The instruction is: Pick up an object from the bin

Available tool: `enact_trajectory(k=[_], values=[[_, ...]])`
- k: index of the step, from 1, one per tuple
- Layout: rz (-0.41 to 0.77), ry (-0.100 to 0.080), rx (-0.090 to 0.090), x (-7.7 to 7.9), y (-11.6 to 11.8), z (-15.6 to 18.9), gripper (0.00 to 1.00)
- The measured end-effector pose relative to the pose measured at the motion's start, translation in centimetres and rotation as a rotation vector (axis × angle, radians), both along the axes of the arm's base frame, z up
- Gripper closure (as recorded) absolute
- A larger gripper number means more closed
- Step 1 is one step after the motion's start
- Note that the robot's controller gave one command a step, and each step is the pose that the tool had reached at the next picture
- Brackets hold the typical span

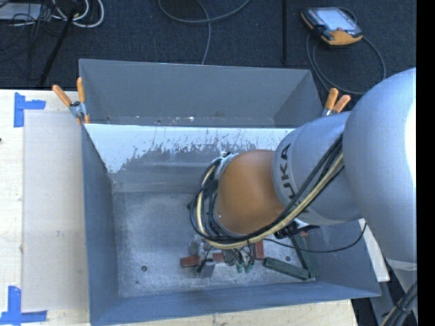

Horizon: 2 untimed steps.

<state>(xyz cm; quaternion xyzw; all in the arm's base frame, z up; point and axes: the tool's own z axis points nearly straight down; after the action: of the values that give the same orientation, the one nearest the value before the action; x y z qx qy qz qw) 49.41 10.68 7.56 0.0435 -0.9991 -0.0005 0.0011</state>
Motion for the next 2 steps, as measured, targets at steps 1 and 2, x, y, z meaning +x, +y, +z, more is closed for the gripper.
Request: enact_trajectory(k=[1,2], values=[[0.0,0.0,0.0,0.0,0.0,0.0,1.0],[0.001,0.0,-0.002,0.7,3.3,1.3,1.0]])
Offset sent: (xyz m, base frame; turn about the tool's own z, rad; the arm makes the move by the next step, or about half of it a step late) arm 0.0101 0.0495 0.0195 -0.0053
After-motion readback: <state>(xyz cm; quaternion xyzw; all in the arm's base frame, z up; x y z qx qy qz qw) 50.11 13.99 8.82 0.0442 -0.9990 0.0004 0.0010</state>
